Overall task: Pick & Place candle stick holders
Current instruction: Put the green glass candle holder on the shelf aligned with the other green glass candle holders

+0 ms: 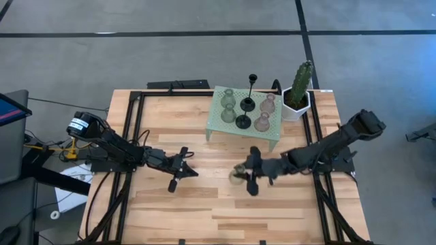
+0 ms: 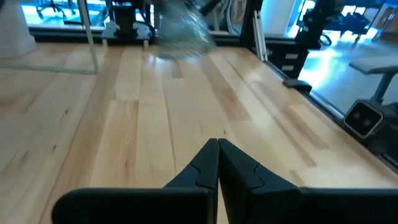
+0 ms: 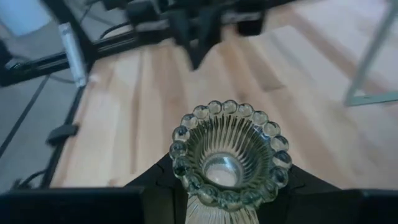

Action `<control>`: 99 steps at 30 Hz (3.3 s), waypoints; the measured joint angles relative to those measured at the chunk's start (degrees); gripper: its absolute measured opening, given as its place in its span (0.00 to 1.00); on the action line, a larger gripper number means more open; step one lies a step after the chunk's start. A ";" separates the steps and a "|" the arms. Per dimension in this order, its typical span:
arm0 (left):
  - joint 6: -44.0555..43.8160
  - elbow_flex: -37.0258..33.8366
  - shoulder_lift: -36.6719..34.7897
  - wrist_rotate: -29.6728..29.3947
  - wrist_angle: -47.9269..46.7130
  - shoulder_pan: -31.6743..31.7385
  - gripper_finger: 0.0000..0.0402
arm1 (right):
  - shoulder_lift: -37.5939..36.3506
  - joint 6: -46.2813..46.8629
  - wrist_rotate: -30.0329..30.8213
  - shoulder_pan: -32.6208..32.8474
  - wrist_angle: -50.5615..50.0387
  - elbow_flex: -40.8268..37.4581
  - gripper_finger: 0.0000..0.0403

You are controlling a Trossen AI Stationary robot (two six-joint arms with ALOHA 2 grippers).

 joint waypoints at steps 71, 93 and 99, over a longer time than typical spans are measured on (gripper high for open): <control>-18.16 26.13 -0.28 -9.07 -35.93 1.92 0.07 | 21.02 -14.42 -7.62 -4.36 3.19 12.70 0.29; -11.91 26.83 -0.26 -6.06 -41.16 2.29 0.07 | 20.91 -14.44 -7.65 -5.67 3.06 12.70 0.29; -11.91 26.83 -0.28 -8.05 -44.17 2.29 0.01 | 20.94 -11.36 -7.62 -7.06 0.56 12.68 0.29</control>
